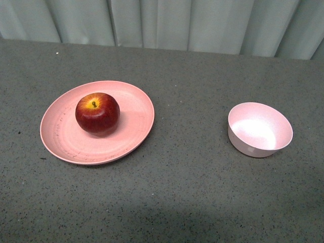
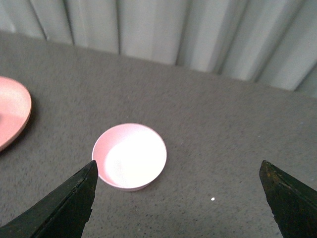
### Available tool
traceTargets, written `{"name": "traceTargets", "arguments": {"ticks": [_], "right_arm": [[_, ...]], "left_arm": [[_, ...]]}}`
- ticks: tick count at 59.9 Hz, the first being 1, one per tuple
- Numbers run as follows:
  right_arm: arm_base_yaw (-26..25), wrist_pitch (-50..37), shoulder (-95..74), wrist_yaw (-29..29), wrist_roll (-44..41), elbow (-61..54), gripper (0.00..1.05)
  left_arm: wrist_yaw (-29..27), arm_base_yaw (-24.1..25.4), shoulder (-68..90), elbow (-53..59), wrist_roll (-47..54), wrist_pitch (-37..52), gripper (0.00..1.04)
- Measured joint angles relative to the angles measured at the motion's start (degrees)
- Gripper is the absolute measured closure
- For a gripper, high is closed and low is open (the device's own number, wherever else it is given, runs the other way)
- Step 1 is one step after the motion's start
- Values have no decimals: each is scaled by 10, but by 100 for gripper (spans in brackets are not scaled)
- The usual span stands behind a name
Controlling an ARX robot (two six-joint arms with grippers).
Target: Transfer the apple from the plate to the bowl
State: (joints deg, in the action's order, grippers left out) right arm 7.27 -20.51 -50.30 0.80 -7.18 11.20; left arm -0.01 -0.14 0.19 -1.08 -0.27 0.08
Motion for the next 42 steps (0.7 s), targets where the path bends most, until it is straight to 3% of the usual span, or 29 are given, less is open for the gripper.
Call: {"name": "traceTargets", "arguments": {"ticks": [13, 42], "right_arm": [[37, -19, -273, -1, -13, 119, 9], [104, 118, -595, -12, -66, 349, 9]], "left_arm": [[0, 0, 0, 0, 0, 0, 7], [0, 0, 0, 0, 0, 0, 7]]}}
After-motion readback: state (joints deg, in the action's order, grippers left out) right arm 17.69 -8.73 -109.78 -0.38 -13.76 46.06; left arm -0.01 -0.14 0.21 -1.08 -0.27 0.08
